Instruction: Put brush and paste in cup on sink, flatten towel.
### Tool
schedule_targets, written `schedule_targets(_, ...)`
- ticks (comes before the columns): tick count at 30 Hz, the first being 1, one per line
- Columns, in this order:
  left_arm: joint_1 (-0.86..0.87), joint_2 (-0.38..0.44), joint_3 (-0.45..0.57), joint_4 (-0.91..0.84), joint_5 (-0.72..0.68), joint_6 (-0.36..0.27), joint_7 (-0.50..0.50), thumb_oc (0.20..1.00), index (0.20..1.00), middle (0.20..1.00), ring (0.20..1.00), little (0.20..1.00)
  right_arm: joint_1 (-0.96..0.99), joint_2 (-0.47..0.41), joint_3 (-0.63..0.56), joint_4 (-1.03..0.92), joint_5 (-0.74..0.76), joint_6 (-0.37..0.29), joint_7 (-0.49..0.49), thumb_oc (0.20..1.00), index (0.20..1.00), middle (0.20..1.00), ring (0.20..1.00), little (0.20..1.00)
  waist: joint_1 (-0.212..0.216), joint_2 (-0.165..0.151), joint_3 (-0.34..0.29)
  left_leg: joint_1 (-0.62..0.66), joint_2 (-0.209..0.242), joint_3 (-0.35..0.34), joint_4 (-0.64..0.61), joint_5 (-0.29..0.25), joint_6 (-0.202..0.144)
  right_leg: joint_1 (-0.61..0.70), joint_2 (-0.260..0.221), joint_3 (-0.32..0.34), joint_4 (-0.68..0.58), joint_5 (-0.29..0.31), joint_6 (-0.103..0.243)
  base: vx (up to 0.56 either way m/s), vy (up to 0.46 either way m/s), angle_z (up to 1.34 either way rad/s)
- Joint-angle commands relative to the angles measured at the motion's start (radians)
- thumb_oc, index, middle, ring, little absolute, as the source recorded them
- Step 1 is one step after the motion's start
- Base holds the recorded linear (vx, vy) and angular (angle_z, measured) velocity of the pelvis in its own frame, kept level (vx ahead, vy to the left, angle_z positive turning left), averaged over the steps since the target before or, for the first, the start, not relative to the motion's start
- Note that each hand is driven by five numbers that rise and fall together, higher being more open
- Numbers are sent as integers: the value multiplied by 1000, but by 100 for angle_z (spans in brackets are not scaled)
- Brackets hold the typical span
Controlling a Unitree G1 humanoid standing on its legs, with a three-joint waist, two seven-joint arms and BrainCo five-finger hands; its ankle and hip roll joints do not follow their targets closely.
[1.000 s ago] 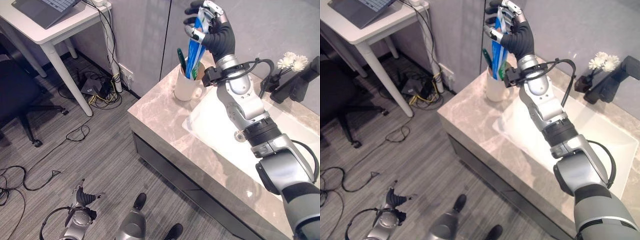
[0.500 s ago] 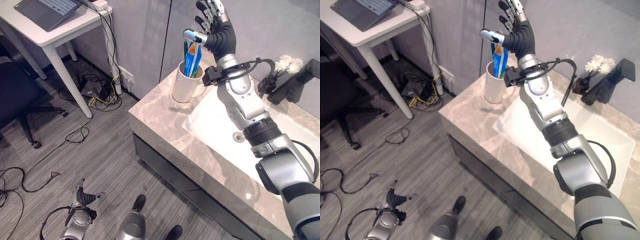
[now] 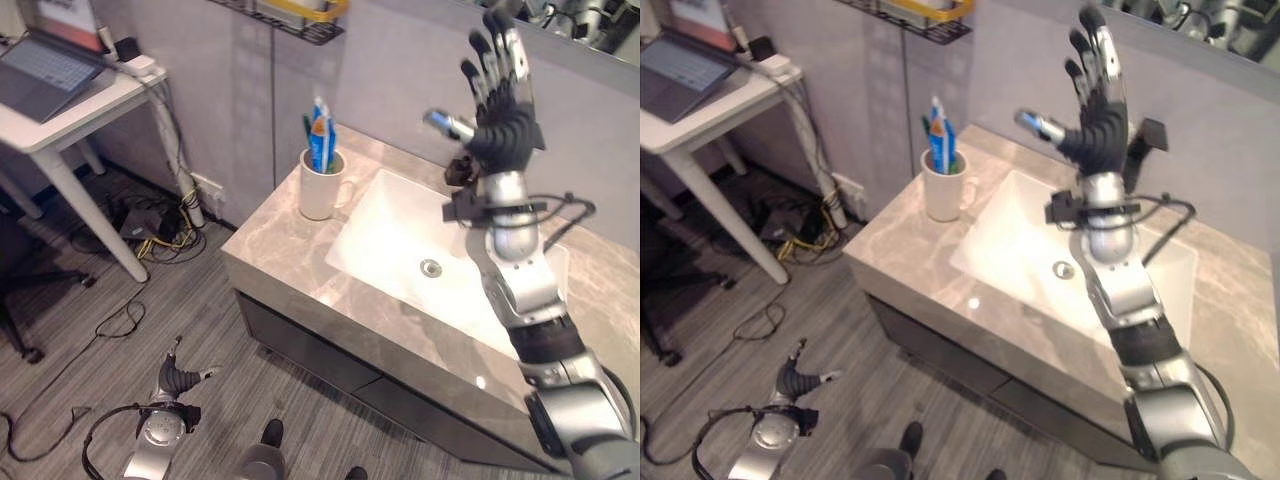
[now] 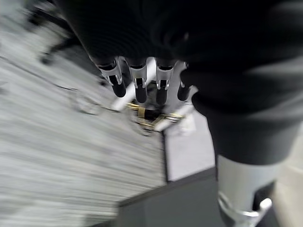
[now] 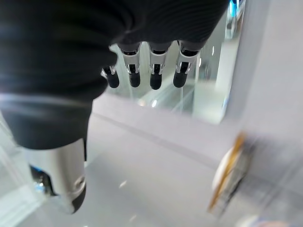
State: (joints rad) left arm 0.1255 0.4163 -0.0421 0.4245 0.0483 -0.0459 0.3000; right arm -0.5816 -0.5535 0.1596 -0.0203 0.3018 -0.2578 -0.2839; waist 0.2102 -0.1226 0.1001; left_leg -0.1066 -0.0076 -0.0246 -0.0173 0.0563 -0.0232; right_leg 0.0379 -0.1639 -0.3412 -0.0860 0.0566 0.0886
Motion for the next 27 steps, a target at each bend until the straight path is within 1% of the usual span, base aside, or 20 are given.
schedule_targets(1, -5, 22, 39, -66, -42, 0, -70, 1000, 1000, 1000, 1000, 1000, 16, -114, -101, -43, -98, -34, 37, 1000, 1000, 1000, 1000, 1000, -2, 34, -24, 91, 31, 11, -70, -54, 15, 87, -39, 2, -1, -12, 33, -25, 24, -26)
schedule_targets(2, 9, 24, 60, -93, -50, 1, -83, 1000, 1000, 1000, 1000, 1000, 54, -125, -129, -57, -100, -38, 48, 1000, 1000, 1000, 1000, 1000, -14, 39, -27, 94, 32, 16, -70, -55, 15, 86, -39, 8, -1, -12, 33, -14, 12, -19)
schedule_targets(3, 12, 25, 59, -96, -50, 3, -84, 1000, 1000, 1000, 1000, 1000, 59, -124, -132, -60, -100, -37, 49, 1000, 1000, 1000, 1000, 1000, -13, 39, -28, 94, 32, 16, -70, -55, 15, 86, -38, 8, -1, -12, 33, -35, 12, -28)
schedule_targets(4, 46, 36, 143, -215, -98, 14, -110, 1000, 1000, 1000, 1000, 1000, 208, -145, -273, -78, -103, -45, 54, 1000, 1000, 1000, 1000, 1000, -50, 57, -37, 117, 39, 37, -70, -60, 15, 87, -32, 35, -1, -17, 32, -32, 10, -26)
schedule_targets(9, 82, 20, 208, -324, -133, 27, -126, 1000, 1000, 1000, 1000, 1000, 368, -55, -447, -49, -62, -40, 34, 1000, 1000, 1000, 1000, 1000, -114, 82, -47, 139, 47, 66, -70, -70, 18, 76, -31, 77, -1, -19, 31, -19, 3, -28)
schedule_targets(10, 84, 22, 208, -326, -133, 28, -127, 1000, 1000, 1000, 1000, 1000, 371, -53, -449, -51, -62, -40, 35, 1000, 1000, 1000, 1000, 1000, -111, 81, -48, 140, 47, 67, -70, -71, 18, 76, -31, 78, -1, -19, 31, -26, 2, -21)
schedule_targets(11, 97, 20, 232, -391, -175, 19, -136, 1000, 1000, 1000, 1000, 1000, 434, -12, -497, -21, -59, -30, 20, 1000, 1000, 1000, 1000, 1000, -137, 91, -49, 148, 50, 83, -70, -73, 18, 67, -31, 98, -1, -17, 31, -24, -1, -22)
schedule_targets(12, 105, 19, 245, -415, -192, 15, -137, 1000, 1000, 1000, 1000, 1000, 470, 14, -522, -13, -61, -23, 12, 1000, 1000, 1000, 1000, 1000, -148, 95, -49, 150, 52, 90, -70, -73, 18, 64, -30, 106, -1, -17, 30, -19, -11, -39)
schedule_targets(13, 118, 24, 267, -468, -224, 9, -137, 1000, 1000, 1000, 1000, 1000, 529, 62, -563, 37, -48, -13, -2, 1000, 1000, 1000, 1000, 1000, -171, 102, -49, 157, 55, 100, -70, -75, 17, 60, -28, 116, -1, -17, 29, -1, -18, -36)
schedule_targets(15, 129, 31, 281, -506, -259, 0, -141, 1000, 1000, 1000, 1000, 1000, 558, 87, -587, 84, -61, -7, -29, 1000, 1000, 1000, 1000, 1000, -185, 106, -48, 163, 58, 107, -70, -77, 16, 59, -26, 124, -1, -16, 30, 10, -22, -26)
schedule_targets(17, 130, 46, 281, -536, -311, -13, -154, 1000, 1000, 1000, 1000, 1000, 588, 121, -601, 163, -32, -6, -39, 1000, 1000, 1000, 1000, 1000, -201, 113, -46, 168, 59, 114, -70, -78, 16, 58, -25, 132, -1, -15, 30, 3, -11, -7)
schedule_targets(19, 129, 72, 276, -563, -355, -14, -174, 1000, 1000, 1000, 1000, 1000, 610, 121, -601, 228, -42, -1, -44, 1000, 1000, 1000, 1000, 1000, -210, 118, -46, 175, 59, 122, -70, -80, 15, 56, -26, 141, -1, -13, 32, -2, 0, -6)
schedule_targets(20, 127, 86, 274, -573, -372, -17, -182, 928, 928, 928, 928, 928, 619, 124, -597, 280, -31, 1, -36, 1000, 1000, 1000, 1000, 1000, -213, 121, -45, 177, 59, 127, -70, -81, 14, 55, -26, 144, -1, -12, 33, -9, 0, -9)
schedule_targets(21, 121, 103, 263, -592, -430, -20, -211, 598, 598, 598, 598, 598, 631, 124, -591, 346, -23, 14, -27, 1000, 1000, 1000, 1000, 1000, -218, 124, -45, 179, 59, 130, -70, -80, 14, 53, -26, 147, -1, -10, 34, -7, -1, -9)
schedule_targets(22, 122, 117, 257, -601, -479, -14, -221, 420, 420, 420, 420, 420, 633, 119, -591, 373, -19, 15, -24, 1000, 1000, 1000, 1000, 1000, -221, 127, -45, 181, 60, 135, -70, -81, 13, 52, -27, 149, -1, -9, 35, -2, -5, -7)
schedule_targets(23, 121, 132, 254, -602, -518, -11, -224, 200, 200, 200, 200, 200, 637, 123, -588, 397, -9, 18, -18, 1000, 1000, 1000, 1000, 1000, -223, 130, -45, 181, 61, 138, -70, -80, 12, 51, -27, 151, -1, -8, 36, 5, 0, -5)
schedule_targets(24, 121, 154, 254, -608, -525, -8, -225, 200, 200, 200, 200, 200, 642, 131, -588, 431, 15, 19, -9, 1000, 1000, 1000, 1000, 1000, -227, 133, -44, 182, 62, 140, -70, -81, 11, 50, -27, 152, -1, -7, 37, 0, 0, 0)
schedule_targets(25, 121, 155, 254, -608, -526, -8, -225, 200, 200, 200, 200, 200, 641, 130, -587, 435, 18, 17, -7, 1000, 1000, 1000, 1000, 1000, -227, 132, -44, 182, 62, 140, -70, -81, 11, 50, -27, 152, -1, -7, 37, 0, 0, 0)
schedule_targets(26, 124, 187, 253, -635, -548, -3, -235, 200, 200, 200, 200, 200, 648, 142, -591, 484, 43, 17, 0, 1000, 1000, 1000, 1000, 1000, -230, 138, -41, 182, 63, 143, -70, -82, 9, 51, -27, 152, -1, -6, 38, 0, 0, 0)
schedule_targets(27, 127, 199, 253, -636, -571, 3, -239, 200, 200, 200, 200, 200, 648, 155, -586, 500, 64, 13, 9, 1000, 1000, 1000, 1000, 1000, -233, 137, -40, 183, 63, 145, -70, -82, 8, 52, -27, 152, -1, -6, 38, 0, 0, 0)
